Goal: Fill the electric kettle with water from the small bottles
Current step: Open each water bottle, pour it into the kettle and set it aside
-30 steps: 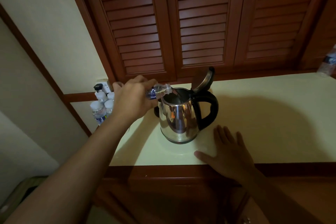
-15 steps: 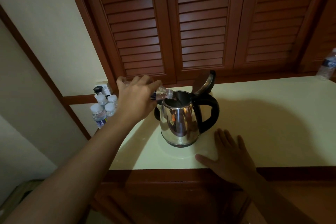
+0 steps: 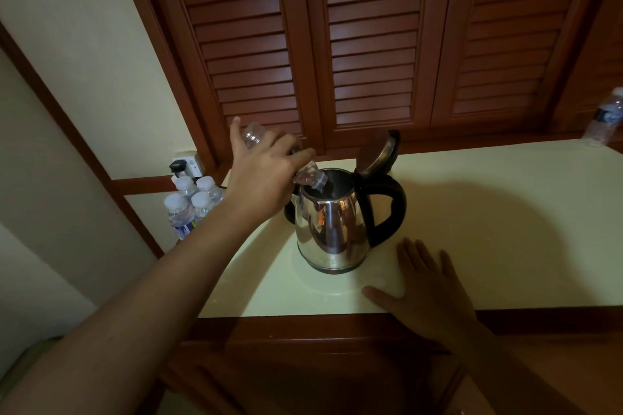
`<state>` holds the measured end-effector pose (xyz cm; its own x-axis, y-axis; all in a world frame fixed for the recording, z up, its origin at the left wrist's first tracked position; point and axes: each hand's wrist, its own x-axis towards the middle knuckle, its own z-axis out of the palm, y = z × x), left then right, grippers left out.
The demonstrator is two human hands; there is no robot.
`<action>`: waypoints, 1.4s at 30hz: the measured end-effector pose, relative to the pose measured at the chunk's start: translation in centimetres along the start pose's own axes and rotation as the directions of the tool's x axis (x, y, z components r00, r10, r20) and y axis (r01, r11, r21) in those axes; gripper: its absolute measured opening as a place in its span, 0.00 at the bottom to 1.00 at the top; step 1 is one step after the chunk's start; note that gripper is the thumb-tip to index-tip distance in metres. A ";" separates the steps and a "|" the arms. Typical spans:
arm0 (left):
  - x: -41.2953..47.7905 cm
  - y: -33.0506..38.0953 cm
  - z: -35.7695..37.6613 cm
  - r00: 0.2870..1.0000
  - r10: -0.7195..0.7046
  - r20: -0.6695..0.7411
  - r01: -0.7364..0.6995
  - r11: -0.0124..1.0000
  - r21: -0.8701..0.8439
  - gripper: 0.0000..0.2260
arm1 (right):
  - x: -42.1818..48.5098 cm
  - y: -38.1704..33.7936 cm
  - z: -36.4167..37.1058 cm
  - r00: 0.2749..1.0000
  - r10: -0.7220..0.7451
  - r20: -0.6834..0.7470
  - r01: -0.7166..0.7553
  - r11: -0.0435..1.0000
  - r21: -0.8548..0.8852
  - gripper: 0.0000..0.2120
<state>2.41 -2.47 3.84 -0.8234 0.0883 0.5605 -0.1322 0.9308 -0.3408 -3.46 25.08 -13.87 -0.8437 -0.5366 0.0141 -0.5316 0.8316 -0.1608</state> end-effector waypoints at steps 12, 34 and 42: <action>0.7 0.0 -0.3 0.987 0.159 -0.038 -0.157 0.986 0.059 0.25 | 0.1 0.2 0.2 0.999 -0.013 -0.042 0.017 0.997 0.081 0.58; -1.4 0.3 -2.5 0.983 -0.155 0.094 0.156 0.988 -0.005 0.25 | -1.7 0.2 -0.6 0.927 -0.125 -0.354 0.267 0.882 0.389 0.15; -5.9 3.1 -4.0 0.909 -0.336 0.247 0.412 0.635 -0.653 0.19 | -2.6 -2.9 -6.8 0.927 -0.008 -0.375 0.294 0.636 0.713 0.12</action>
<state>9.05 1.32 2.53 -0.8402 -0.3201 0.4378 -0.0628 0.8592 0.5078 -0.28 25.02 -6.72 -0.8056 -0.4504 0.3848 -0.5335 0.2690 -0.8019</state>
